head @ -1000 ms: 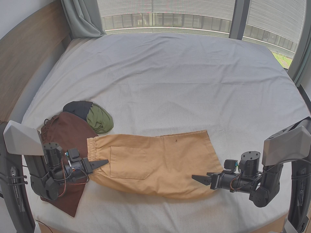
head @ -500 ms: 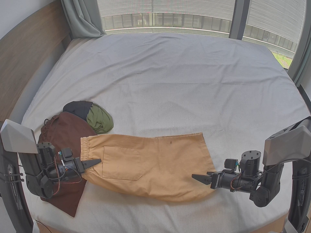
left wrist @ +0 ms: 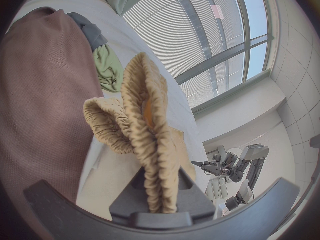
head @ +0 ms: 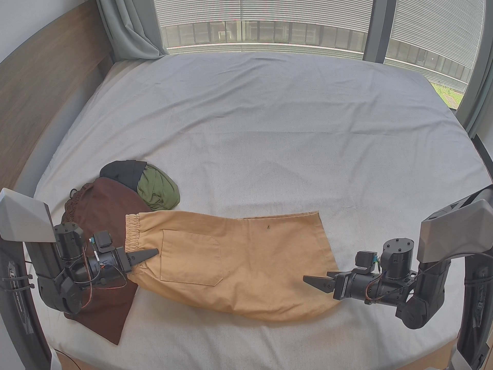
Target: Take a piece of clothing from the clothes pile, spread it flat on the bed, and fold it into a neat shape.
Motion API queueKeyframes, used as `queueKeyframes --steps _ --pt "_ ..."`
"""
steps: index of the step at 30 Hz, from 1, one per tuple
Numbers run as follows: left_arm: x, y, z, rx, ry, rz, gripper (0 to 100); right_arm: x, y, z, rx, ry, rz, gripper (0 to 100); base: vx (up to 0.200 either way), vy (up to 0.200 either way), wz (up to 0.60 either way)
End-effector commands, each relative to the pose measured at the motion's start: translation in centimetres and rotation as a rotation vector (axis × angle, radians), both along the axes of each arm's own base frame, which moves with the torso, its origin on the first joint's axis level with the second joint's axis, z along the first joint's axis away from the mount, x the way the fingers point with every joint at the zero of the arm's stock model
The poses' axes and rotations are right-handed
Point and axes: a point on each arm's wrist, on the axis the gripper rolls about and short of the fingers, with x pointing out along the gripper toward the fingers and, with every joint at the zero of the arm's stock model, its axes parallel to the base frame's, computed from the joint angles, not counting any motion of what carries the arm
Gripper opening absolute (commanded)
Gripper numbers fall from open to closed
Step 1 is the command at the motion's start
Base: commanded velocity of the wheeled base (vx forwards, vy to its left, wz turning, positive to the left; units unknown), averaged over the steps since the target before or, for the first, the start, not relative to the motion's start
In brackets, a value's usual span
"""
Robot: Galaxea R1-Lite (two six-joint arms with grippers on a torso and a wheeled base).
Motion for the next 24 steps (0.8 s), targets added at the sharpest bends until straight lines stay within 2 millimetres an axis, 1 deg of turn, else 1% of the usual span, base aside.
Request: queueKeyframes --steps 1,2,4,10,14,17,24 --pt "-0.2 -1.2 1.2 0.002 -0.033 -0.030 0 0.0 0.1 0.6 0.007 -0.017 0.002 100 0.000 0.000 0.00" --pt "-0.3 -1.9 1.5 0.004 -0.045 -0.051 0 0.0 0.1 0.7 0.010 -0.021 0.004 100 0.000 0.000 0.00" --pt "-0.3 -2.4 1.7 0.007 -0.052 -0.061 0 0.0 0.1 0.9 0.012 -0.027 0.004 100 0.000 0.000 0.00" --pt "-0.1 -3.5 2.0 0.027 -0.068 -0.033 0 -0.1 0.1 1.0 0.013 -0.030 0.007 100 0.000 0.000 0.00" --pt "-0.1 -4.2 2.1 0.028 -0.075 -0.052 0 -0.1 0.2 1.0 0.013 -0.032 0.012 100 0.000 0.000 0.00" --pt "-0.3 -5.0 2.6 0.023 -0.085 -0.067 0 -0.1 0.3 1.0 0.014 -0.033 0.014 100 0.000 0.000 0.00" --pt "0.0 -6.7 2.8 0.037 -0.094 -0.025 0 -0.1 0.3 1.3 0.019 -0.040 0.014 100 0.000 0.000 0.00"
